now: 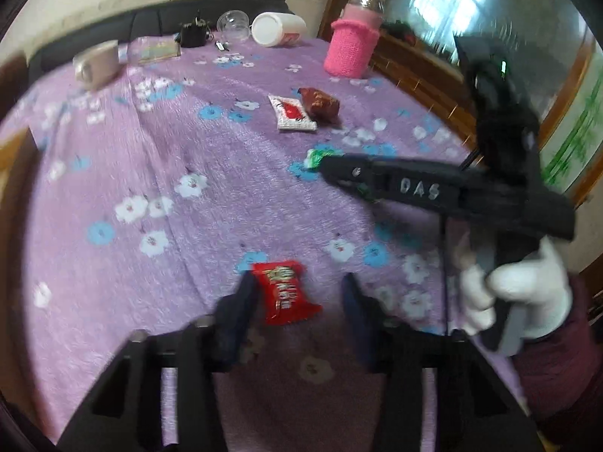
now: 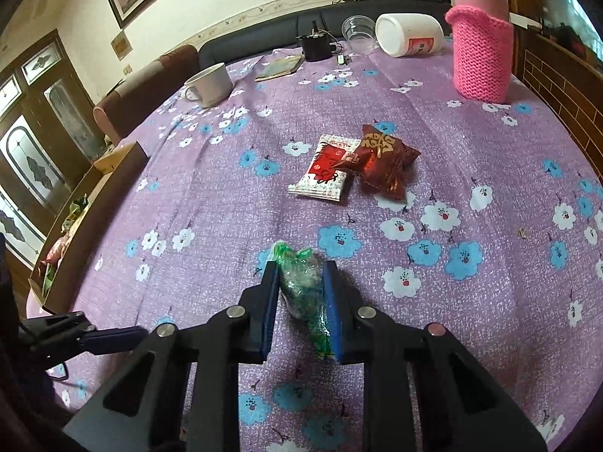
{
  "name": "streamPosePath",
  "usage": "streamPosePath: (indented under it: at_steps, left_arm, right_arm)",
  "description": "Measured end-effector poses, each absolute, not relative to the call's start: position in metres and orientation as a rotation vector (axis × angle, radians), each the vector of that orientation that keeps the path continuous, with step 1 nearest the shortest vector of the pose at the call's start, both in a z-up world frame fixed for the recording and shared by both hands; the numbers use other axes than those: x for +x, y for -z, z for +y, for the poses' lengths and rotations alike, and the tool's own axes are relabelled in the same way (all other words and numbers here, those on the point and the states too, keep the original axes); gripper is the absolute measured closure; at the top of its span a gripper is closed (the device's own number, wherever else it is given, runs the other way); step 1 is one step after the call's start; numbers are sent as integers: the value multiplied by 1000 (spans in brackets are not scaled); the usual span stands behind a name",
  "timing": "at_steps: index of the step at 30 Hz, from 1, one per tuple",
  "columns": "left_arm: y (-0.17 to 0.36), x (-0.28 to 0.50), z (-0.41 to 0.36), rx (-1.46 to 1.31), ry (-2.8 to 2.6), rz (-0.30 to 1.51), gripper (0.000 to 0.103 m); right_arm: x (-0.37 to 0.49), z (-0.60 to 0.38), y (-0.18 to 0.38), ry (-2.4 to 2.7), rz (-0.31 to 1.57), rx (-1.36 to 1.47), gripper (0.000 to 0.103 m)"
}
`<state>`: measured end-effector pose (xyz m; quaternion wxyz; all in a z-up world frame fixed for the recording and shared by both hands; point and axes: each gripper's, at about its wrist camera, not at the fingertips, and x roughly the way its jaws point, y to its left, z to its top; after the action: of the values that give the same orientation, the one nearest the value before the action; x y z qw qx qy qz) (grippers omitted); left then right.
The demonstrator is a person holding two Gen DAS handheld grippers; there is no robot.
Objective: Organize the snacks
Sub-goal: 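Grasp the small red candy with the left tool while the right tool grasps the clear green candy, then carry both candies over the cardboard box and open both tools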
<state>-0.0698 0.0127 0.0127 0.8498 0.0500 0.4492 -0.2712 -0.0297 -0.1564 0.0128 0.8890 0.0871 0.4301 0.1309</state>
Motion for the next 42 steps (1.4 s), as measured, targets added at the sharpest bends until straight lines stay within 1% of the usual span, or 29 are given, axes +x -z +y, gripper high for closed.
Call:
streamPosePath:
  at_steps: [1,6,11,17,23,28,33,38,42]
  left_arm:
    - [-12,-71,12,125,570,947,84]
    - [-15,-77,21,112,575,938,84]
    - [-21,-80,46,8,573,924,84]
    - [-40,-89,101,-140,548,877,84]
    - [-69,-90,182,-233,457,804,84]
    - [-87,-70,246,-240,341,772,84]
    - [-87,-36,287,-275,268,789,85]
    - [-75,1,327,-380,222,823,85]
    - [-61,23,347,-455,200,859,84]
  right_arm:
    - [-29,-157,-13,-272,893,185,79]
    - [-29,-159,-13,-273,891,192,79]
    - [-30,-169,-13,-247,872,248,79]
    - [-34,-177,-15,-182,839,278,79]
    - [-35,-160,-22,-200,885,229,79]
    - [-34,-106,-64,-323,855,161,78]
    - [-13,-34,-97,-466,853,118,78]
    - [10,48,-104,-577,905,75,78]
    - [36,104,-91,-622,963,71,78]
